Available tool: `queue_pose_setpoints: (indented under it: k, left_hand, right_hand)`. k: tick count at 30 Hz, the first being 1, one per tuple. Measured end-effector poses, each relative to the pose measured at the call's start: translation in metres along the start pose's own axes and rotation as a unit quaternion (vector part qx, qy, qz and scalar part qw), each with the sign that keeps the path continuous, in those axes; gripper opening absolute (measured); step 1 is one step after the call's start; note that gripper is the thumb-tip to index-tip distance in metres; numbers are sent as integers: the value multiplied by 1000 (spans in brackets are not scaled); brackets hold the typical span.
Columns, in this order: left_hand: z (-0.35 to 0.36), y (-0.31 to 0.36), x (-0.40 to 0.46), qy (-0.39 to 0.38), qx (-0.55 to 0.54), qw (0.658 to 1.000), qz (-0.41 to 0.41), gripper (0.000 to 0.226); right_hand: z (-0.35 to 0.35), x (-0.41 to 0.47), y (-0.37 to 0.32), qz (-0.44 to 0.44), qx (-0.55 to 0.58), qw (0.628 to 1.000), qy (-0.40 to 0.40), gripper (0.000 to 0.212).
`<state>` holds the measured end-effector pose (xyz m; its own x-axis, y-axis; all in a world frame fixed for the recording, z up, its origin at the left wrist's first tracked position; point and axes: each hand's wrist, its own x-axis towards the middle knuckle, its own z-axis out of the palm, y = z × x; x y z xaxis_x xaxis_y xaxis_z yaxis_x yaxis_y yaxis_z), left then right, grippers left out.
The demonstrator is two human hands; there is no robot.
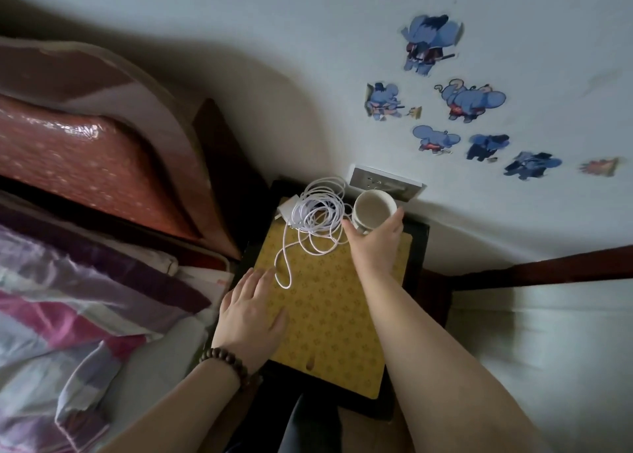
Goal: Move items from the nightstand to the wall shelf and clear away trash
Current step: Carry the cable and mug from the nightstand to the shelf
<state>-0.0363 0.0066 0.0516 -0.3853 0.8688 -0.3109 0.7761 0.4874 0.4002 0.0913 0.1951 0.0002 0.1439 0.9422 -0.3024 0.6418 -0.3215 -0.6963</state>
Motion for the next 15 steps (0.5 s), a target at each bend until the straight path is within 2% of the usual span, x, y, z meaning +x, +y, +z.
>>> queue_pose_setpoints:
  k: [3,7,12,15]
  left_hand:
    - [3,0,10,-2,-11,1000,16,67]
    - [3,2,25,3,-20,999,29,65]
    - [1,6,52,21,-18,999,42,67]
    - [5,17,78,40,-13,998,40,77]
  right_hand:
    - [0,7,5,-49,31,998,3,94]
    - [-19,15,14,-90,26,994,-51,85]
    - [-47,14,34,-113,-8,985,-130,87]
    - [-54,4,47,-106,-6,985,-138,87]
